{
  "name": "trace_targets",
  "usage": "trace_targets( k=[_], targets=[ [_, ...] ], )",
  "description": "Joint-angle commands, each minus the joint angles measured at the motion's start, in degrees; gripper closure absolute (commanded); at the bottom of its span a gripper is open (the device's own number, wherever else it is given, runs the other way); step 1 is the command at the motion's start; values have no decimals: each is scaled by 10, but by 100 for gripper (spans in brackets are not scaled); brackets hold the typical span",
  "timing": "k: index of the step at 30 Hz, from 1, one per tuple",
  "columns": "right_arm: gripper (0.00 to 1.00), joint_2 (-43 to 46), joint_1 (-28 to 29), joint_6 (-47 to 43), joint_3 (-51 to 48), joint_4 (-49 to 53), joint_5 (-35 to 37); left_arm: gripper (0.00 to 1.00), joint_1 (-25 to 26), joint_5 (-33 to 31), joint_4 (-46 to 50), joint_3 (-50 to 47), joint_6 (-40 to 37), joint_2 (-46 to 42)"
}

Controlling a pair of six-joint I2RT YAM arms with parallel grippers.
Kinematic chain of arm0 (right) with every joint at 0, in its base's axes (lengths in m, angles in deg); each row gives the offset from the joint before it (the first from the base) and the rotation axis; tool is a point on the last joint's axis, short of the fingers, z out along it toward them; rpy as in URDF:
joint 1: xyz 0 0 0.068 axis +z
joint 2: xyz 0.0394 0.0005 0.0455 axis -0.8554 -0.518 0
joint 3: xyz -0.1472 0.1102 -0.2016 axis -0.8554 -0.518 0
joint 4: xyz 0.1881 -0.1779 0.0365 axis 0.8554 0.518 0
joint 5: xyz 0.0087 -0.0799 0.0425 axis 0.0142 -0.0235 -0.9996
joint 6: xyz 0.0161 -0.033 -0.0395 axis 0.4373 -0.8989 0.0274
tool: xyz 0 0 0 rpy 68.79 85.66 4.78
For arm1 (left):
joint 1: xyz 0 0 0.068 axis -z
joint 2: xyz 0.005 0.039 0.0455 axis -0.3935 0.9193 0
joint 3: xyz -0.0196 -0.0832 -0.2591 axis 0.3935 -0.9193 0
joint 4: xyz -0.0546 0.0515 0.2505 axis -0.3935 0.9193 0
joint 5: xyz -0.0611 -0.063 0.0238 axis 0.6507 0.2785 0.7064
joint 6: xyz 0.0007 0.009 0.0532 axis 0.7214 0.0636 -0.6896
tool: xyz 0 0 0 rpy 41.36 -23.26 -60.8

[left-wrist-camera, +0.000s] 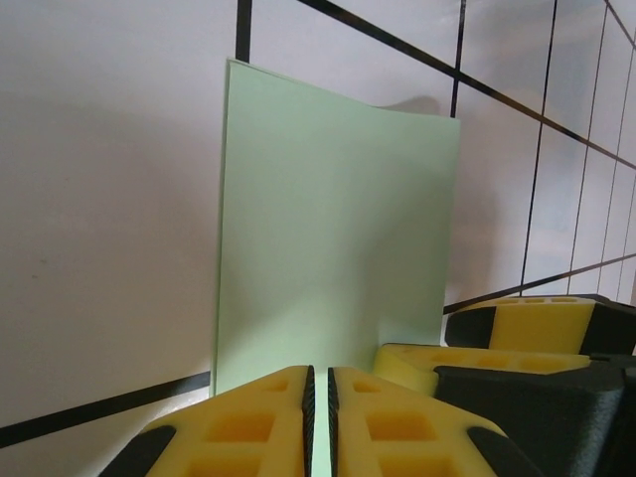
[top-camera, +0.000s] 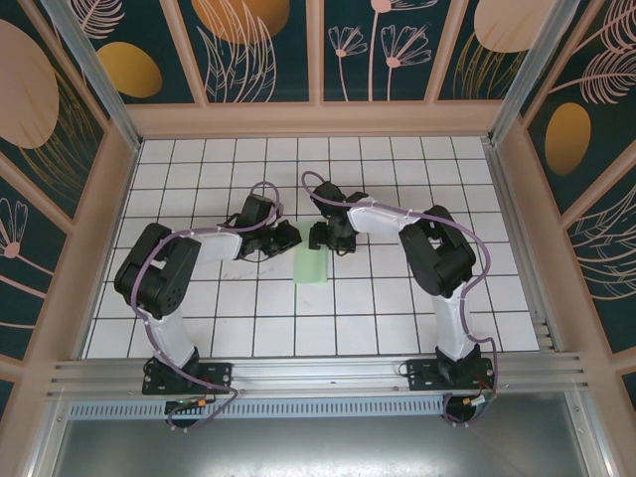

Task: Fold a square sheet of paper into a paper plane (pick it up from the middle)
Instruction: Hold the square sheet of paper at the center of the table.

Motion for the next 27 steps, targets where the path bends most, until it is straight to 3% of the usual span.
trace_targets(
  k=[1, 27],
  targets=[
    [28, -153, 0, -8, -56, -60, -10, 84, 6, 10, -6, 14, -11, 13],
    [26, -160, -4, -2, -54, -61, -21, 89, 12, 3, 16, 25, -16, 35]
  ],
)
